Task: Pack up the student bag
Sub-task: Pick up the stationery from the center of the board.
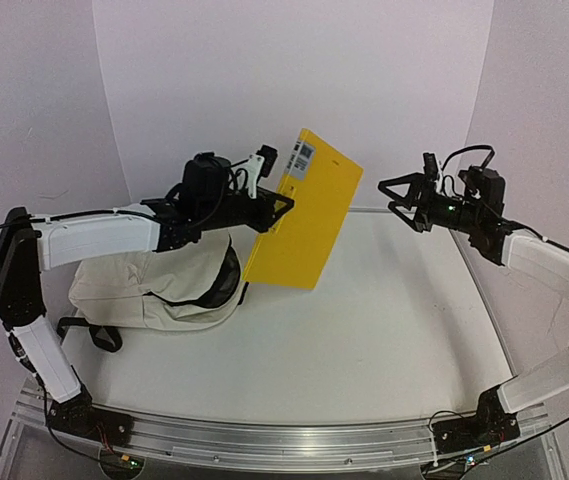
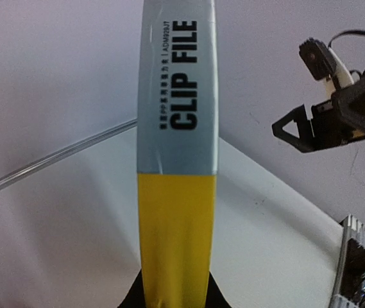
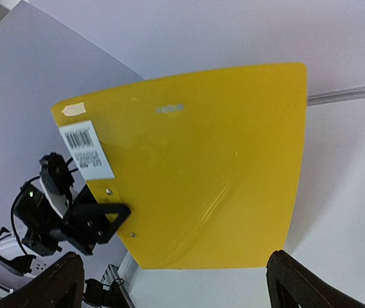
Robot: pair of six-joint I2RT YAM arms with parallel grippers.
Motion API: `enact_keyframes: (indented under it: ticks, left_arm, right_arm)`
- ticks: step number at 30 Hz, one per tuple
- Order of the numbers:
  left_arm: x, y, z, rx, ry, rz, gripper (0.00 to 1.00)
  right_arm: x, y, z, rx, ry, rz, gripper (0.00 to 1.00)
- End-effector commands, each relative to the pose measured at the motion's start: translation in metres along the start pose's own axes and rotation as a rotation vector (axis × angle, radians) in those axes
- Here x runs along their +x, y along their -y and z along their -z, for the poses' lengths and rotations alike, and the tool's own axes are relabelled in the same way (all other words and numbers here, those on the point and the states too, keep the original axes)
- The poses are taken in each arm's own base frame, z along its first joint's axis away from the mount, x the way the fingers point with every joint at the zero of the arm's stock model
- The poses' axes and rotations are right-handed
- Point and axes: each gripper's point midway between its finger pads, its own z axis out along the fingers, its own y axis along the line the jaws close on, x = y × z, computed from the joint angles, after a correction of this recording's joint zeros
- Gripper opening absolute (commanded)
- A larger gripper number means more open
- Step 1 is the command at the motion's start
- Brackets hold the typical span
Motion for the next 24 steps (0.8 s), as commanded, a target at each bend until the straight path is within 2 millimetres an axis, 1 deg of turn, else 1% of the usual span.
enact_keyframes:
  ticks: [1, 3, 6, 9, 12, 14, 17, 18, 22, 24]
  left_arm:
    - [-0.04, 0.029, 0.043, 0.251, 0.016, 0.246, 0.0]
    - [-0.053, 0.033, 0.055, 0.285, 0.03, 0.3, 0.0]
    - [-0.072, 0.041, 0.076, 0.334, 0.072, 0.357, 0.0]
    - [-0.087, 0.054, 0.093, 0.407, 0.099, 0.391, 0.0]
    - [-0.097, 0.064, 0.108, 0.455, 0.113, 0.407, 0.0]
    - [-0.103, 0.067, 0.118, 0.472, 0.129, 0.406, 0.0]
    - [-0.108, 0.075, 0.13, 0.509, 0.128, 0.379, 0.0]
    - [-0.107, 0.076, 0.132, 0.512, 0.111, 0.361, 0.0]
    - [-0.1, 0.078, 0.142, 0.552, 0.029, 0.309, 0.0]
    - [-0.09, 0.076, 0.146, 0.575, -0.034, 0.296, 0.0]
  right_arm:
    - [0.02, -0.022, 0.001, -0.104, -0.086, 0.07, 0.98]
    - [0.029, -0.027, -0.002, -0.137, -0.125, 0.069, 0.98]
    - [0.043, -0.026, -0.01, -0.166, -0.181, 0.042, 0.98]
    - [0.057, -0.027, -0.021, -0.188, -0.23, 0.03, 0.98]
    - [0.061, -0.026, -0.026, -0.189, -0.245, 0.024, 0.98]
    - [0.061, -0.027, -0.027, -0.194, -0.245, 0.027, 0.98]
    - [0.058, -0.031, -0.026, -0.206, -0.241, 0.034, 0.98]
    - [0.058, -0.036, -0.024, -0.222, -0.246, 0.041, 0.98]
    - [0.054, -0.063, -0.012, -0.302, -0.26, 0.091, 0.98]
    - [0.051, -0.076, -0.005, -0.332, -0.255, 0.122, 0.98]
